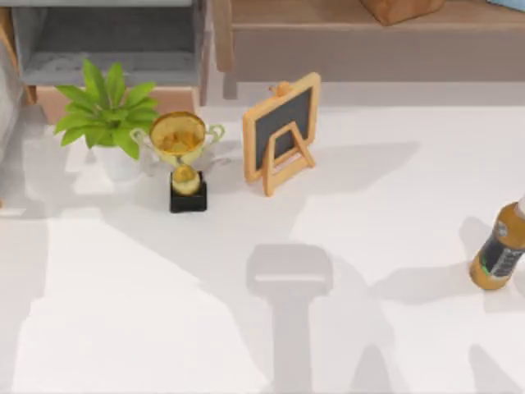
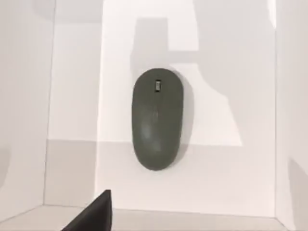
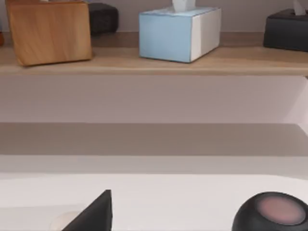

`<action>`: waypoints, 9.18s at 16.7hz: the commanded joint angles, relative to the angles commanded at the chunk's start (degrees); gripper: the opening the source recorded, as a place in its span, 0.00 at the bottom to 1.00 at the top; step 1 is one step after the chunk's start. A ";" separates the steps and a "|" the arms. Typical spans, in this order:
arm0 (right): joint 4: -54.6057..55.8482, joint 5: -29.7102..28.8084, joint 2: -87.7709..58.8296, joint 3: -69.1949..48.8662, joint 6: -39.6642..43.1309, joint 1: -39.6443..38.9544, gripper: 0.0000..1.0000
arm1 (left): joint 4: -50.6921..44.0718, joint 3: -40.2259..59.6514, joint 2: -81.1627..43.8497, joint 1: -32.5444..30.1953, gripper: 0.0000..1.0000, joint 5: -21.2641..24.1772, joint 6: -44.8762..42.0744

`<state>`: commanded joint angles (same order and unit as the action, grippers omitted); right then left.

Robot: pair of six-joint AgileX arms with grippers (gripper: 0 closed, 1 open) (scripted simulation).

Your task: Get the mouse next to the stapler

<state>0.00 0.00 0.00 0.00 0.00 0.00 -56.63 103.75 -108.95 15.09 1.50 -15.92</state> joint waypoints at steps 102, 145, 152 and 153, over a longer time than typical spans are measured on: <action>0.00 0.00 0.00 0.00 0.00 0.00 1.00 | 6.86 -33.96 13.72 14.76 0.00 1.15 -13.28; 0.00 0.00 0.00 0.00 0.00 0.00 1.00 | 15.16 -50.29 12.22 15.24 0.00 1.39 -16.63; 0.00 0.00 0.00 0.00 0.00 0.00 1.00 | 15.16 -50.29 12.22 15.24 0.38 1.39 -16.63; 0.00 0.00 0.00 0.00 0.00 0.00 1.00 | 15.16 -50.29 12.22 15.24 0.45 1.39 -16.63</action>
<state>0.00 0.00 0.00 0.00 0.00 0.00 -41.47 53.46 -96.73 30.33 2.89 -32.55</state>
